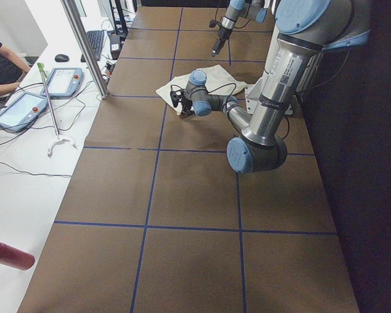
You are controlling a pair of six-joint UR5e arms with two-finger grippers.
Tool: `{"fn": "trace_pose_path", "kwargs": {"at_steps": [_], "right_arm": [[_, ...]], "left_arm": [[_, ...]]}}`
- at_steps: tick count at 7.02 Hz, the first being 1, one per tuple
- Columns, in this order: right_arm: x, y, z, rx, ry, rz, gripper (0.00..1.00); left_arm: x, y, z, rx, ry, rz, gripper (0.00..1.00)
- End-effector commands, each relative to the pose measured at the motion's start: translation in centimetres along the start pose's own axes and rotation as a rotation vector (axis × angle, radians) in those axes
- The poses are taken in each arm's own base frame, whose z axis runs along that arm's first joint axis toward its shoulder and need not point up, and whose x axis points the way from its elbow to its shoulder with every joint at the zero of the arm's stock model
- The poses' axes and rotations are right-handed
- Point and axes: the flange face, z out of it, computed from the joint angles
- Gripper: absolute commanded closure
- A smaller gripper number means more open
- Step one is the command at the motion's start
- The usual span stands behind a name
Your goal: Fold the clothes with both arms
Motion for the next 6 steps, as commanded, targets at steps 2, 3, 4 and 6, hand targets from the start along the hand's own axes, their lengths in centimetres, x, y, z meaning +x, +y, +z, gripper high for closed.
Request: {"fn": "trace_pose_path", "kwargs": {"at_steps": [2,3,4,6], "right_arm": [[-2.5,0.7,0.3,-0.013,-0.043,0.005,0.0],[-2.7,1.1,0.8,-0.017,-0.043,0.005,0.0],[-4.0,1.8,2.9,-0.018,-0.04,0.055,0.0],[-7.0,3.2,7.7,-0.016,-0.024,0.137,0.05]], "left_arm": [[6.8,-15.8,5.3,0.159,0.031,0.0,1.0],[7.2,-17.2,5.7,0.169,0.048,0.002,0.96],[9.1,-16.3,3.5,0.169,0.114,0.017,0.68],[5.7,-11.1,-1.7,0.033,0.19,0.011,0.65]]}}
